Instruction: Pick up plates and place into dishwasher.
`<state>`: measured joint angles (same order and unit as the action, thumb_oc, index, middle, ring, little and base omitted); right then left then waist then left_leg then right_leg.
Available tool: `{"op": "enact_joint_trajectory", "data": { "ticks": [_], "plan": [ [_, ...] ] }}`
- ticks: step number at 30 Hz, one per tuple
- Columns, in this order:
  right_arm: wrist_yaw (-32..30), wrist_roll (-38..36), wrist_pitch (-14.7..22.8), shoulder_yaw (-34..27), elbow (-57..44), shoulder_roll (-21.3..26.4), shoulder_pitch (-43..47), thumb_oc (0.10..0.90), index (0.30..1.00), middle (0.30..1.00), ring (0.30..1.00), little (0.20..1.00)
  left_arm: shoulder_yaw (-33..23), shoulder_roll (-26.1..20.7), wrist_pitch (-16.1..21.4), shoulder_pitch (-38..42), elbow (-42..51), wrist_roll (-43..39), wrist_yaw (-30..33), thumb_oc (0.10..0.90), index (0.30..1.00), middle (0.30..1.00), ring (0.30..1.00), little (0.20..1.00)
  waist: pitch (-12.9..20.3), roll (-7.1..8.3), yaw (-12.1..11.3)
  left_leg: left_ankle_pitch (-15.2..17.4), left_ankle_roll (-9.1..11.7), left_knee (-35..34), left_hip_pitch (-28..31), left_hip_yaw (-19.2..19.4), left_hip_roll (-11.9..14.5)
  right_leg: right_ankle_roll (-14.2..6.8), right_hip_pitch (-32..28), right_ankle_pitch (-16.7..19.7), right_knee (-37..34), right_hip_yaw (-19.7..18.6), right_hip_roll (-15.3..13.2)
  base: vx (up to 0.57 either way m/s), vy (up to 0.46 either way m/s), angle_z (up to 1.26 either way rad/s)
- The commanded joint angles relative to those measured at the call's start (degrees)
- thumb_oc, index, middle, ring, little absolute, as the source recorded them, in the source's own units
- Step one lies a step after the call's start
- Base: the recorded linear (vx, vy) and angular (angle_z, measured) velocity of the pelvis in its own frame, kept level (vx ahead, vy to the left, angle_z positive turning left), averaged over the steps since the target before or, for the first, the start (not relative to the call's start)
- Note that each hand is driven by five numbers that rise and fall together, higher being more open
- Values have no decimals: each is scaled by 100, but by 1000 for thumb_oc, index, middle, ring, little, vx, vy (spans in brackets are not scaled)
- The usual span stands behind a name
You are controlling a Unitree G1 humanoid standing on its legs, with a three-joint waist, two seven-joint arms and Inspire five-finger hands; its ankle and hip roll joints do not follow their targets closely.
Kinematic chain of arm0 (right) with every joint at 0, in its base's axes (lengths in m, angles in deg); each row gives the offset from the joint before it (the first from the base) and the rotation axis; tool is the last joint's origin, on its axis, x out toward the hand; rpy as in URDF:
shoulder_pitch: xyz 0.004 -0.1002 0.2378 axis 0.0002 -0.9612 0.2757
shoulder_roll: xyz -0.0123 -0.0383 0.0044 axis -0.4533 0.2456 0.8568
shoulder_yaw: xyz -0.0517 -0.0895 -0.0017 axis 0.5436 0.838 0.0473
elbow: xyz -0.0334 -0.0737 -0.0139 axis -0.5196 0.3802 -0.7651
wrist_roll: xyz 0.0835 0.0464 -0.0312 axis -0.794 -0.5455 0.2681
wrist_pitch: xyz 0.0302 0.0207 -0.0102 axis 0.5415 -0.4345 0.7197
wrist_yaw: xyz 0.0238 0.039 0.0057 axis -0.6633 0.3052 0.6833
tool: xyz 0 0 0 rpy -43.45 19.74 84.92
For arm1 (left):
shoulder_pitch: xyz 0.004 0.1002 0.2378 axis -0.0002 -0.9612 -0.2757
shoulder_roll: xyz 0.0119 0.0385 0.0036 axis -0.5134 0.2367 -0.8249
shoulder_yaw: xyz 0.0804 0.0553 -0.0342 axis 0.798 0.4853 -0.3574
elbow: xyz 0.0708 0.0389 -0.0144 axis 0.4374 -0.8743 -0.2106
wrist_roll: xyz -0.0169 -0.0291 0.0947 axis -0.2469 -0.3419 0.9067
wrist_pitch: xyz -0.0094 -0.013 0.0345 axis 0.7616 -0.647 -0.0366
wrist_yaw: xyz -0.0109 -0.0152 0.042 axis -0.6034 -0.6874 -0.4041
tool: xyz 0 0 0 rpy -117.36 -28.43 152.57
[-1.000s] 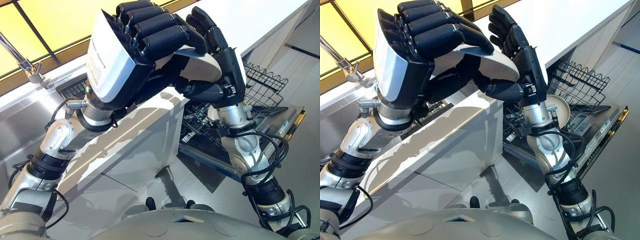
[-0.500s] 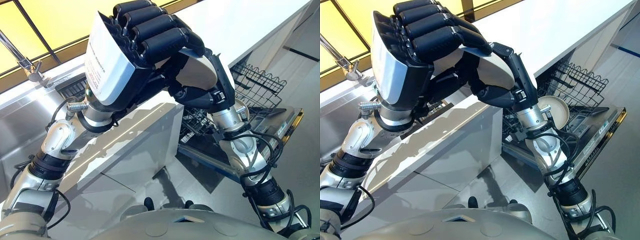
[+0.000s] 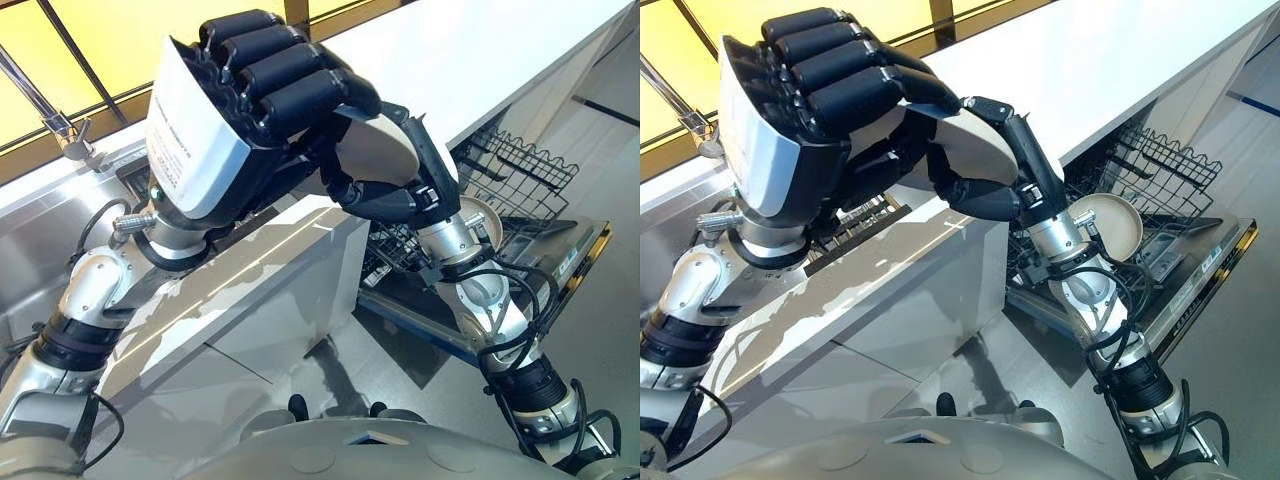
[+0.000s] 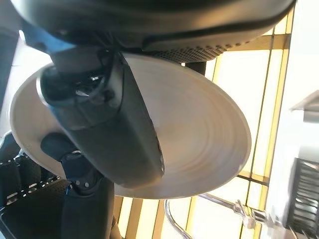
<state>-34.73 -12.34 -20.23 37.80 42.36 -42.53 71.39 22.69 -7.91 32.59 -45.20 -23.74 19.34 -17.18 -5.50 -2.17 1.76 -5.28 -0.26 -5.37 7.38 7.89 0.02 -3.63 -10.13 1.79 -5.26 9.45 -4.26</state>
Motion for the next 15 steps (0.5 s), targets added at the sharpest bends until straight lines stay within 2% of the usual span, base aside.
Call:
{"op": "enact_joint_trajectory", "data": {
  "ticks": [1, 5, 7, 15],
  "plan": [
    [-450, -261, 112, -832, 451, 75, -164, 100, 300, 300, 300, 200, -1404, -167, -279, 312, -6, -1962, -186, 800, 900, 900, 900, 900, 343, -6, -97, 807, 20, 58, 321, 5, -202, 54, 113, -508, 296, 192, 364, 1, -1, 9],
    [-513, -198, 104, -791, 509, 41, -75, 100, 300, 300, 300, 200, -1454, -51, -566, 133, -120, -2917, -1092, 800, 900, 900, 900, 900, 313, -20, -183, 788, 17, 66, 314, 23, -198, 40, 93, -499, 283, 312, 325, -2, 0, 5],
    [-533, -154, 119, -792, 547, 3, -58, 100, 300, 300, 300, 200, -1494, -27, -662, 92, -136, -3159, -1342, 800, 900, 900, 900, 900, 303, -31, -209, 778, 16, 74, 305, 13, -200, 41, 93, -501, 289, 325, 318, 0, 0, 0],
    [-748, 34, 286, -892, 727, -61, -81, 100, 300, 300, 300, 200, -1606, 67, -804, -41, -299, -3580, -1852, 800, 900, 900, 900, 900, 314, -69, -228, 743, 2, 52, 275, -112, -207, 53, 103, -531, 318, 241, 337, 13, 3, 5]
  ]
}}
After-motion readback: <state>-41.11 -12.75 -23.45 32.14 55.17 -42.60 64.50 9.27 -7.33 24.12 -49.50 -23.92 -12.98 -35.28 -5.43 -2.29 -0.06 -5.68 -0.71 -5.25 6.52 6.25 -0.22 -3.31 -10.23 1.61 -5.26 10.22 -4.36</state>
